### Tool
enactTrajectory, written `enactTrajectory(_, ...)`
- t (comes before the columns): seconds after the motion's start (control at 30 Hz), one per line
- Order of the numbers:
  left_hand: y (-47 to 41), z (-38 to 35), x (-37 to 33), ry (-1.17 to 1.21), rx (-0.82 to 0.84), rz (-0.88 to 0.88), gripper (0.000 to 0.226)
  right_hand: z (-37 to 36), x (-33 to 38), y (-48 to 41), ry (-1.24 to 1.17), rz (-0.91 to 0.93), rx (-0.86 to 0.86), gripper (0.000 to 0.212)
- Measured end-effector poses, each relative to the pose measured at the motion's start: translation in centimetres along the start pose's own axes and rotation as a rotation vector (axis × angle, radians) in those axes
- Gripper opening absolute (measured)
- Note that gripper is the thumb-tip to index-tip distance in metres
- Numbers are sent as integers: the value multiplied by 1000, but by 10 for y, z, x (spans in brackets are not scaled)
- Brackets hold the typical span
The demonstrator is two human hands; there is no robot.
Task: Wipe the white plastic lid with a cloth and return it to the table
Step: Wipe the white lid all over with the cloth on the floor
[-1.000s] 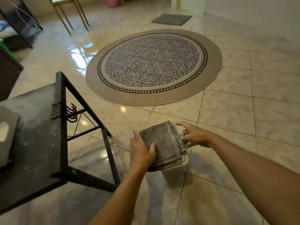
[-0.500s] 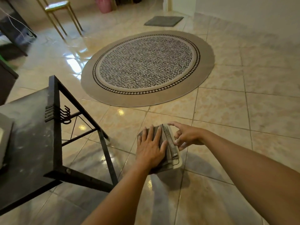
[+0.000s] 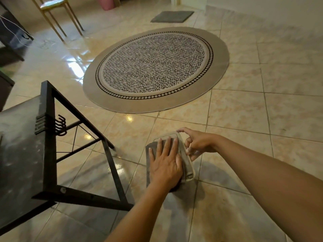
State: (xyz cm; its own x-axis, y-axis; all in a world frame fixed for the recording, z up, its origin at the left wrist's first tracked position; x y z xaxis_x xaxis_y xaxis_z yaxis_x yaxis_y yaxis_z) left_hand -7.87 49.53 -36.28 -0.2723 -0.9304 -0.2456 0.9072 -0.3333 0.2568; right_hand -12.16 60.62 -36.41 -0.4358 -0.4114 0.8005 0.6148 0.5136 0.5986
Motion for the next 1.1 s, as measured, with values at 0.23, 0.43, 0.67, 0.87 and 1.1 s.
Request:
enactTrajectory(0.23,-24,18,11,31,16,86,58,-1,-4,-1,-25,5,-8,91)
enactTrajectory(0.43,-3,-2,-20,7,-3,35,61,-1,-4,-2,-18,-4,15,94)
enactTrajectory(0.67,-15,13,17,105,-1,190,59,-2,-5,-3,-51,-3,-13,93)
enactTrajectory(0.87,-16,-1,-16,-13,-22,91,62,-5,-3,-3,-19,-11,14,95)
enactTrajectory(1.1,-11,1,14,53,-19,178,63,-6,0,-5,-24,-13,-7,96)
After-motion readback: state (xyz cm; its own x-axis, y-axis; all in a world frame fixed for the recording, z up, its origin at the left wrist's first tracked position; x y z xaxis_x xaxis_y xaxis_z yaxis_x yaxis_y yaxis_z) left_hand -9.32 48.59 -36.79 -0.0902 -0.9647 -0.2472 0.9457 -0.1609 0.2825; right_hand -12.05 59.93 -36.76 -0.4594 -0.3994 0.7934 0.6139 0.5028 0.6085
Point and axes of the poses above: each hand's wrist, its own y-axis away from the middle knuckle, its own z-axis out of the back of the hand, x = y × z, the point moved 10 cm from there along -y, towards the middle knuckle, and after that the axes turned 9 degrees about x, right-handed, at the moved point
